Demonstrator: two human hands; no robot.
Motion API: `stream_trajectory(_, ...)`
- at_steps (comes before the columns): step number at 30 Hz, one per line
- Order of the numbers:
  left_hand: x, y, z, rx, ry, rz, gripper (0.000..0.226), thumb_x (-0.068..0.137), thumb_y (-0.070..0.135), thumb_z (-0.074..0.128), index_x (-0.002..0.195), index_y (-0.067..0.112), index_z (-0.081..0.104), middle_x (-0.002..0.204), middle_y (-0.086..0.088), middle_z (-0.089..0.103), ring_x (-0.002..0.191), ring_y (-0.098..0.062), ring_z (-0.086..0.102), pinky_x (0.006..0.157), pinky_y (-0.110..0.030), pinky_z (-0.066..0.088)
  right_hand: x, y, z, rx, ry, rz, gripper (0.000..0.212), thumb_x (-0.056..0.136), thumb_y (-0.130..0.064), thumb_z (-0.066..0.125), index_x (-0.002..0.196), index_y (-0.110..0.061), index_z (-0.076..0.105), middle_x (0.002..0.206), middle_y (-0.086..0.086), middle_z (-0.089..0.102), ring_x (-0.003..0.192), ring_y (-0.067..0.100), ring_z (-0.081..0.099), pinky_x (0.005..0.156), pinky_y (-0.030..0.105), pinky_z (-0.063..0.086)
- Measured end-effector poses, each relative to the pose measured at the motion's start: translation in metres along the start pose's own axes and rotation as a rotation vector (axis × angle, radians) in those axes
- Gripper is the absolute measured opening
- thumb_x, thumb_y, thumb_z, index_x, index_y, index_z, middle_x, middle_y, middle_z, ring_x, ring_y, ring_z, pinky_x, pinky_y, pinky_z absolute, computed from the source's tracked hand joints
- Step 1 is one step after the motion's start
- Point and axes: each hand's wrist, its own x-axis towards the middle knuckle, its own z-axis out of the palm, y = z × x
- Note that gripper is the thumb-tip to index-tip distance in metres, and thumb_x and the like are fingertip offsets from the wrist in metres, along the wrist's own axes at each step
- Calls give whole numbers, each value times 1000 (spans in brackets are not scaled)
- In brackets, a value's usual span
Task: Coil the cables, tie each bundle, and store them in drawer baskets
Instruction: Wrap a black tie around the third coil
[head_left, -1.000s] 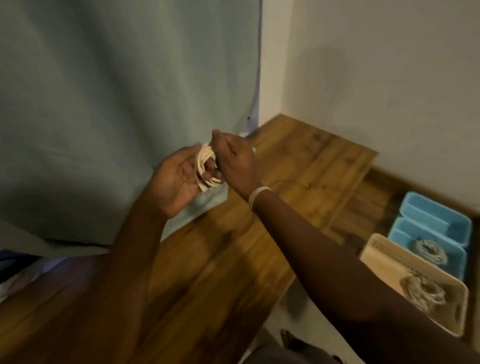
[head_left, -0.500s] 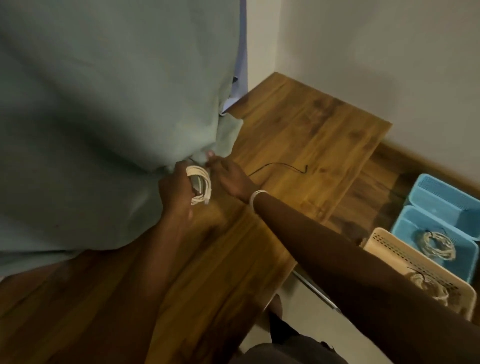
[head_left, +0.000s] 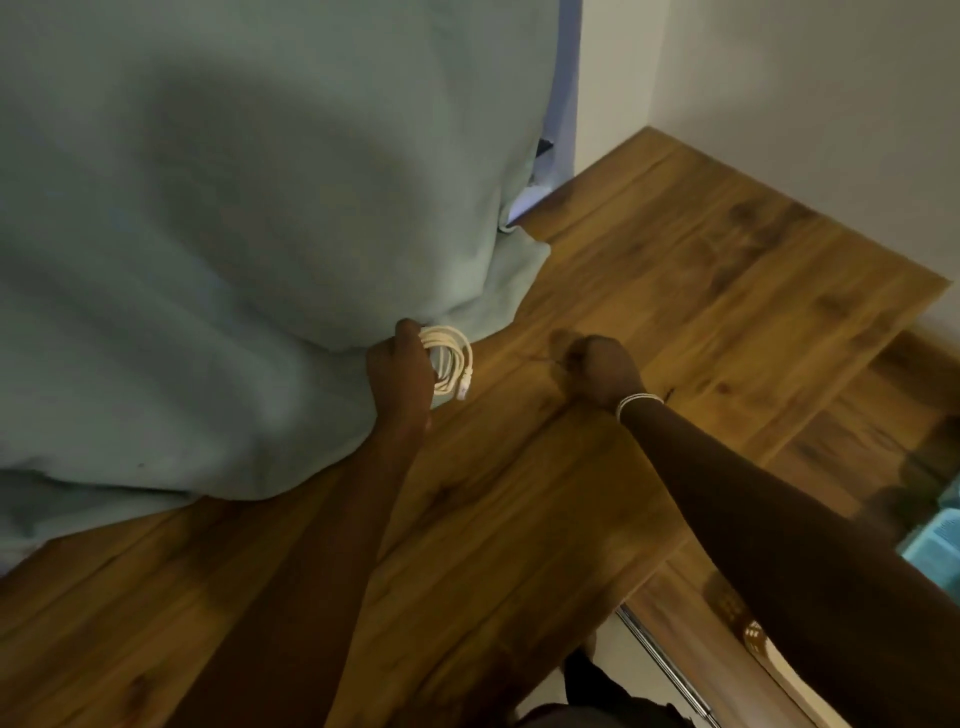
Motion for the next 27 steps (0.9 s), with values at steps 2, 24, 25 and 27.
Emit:
stream_trajectory(2, 4, 8, 3, -54, 32, 15, 28, 93, 25, 49, 75, 6, 57, 69, -12, 53, 56, -20, 52, 56, -30, 41, -8, -33, -14, 316, 27, -45, 16, 89, -12, 67, 74, -17, 69, 73, 1, 68, 66, 5, 65, 65, 27, 47)
stream_trajectory(24, -5, 34, -52, -322, -29, 167, 23, 91, 13, 53, 69, 8, 57, 65, -1, 56, 54, -10, 55, 54, -27, 42, -90, -221, -5, 1256, 58, 99, 15, 89, -11, 72, 76, -5, 77, 62, 8, 66, 58, 17, 54, 54, 26, 47)
stream_trajectory(25, -5, 35, -57, -318, -44, 190, 26, 91, 10, 53, 65, 10, 56, 62, 0, 55, 53, -9, 54, 53, -27, 42, -93, -225, -5, 1277, 48, 100, 14, 89, -10, 71, 78, -7, 78, 64, 8, 68, 59, 17, 56, 56, 26, 48)
stream_trajectory(27, -4, 38, -66, -301, -48, 225, 23, 90, 8, 55, 67, 10, 58, 64, -1, 57, 55, -11, 56, 52, -25, 45, -98, -234, -4, 1304, 11, 100, 11, 91, -9, 69, 84, -7, 78, 71, 10, 72, 63, 17, 63, 61, 26, 54)
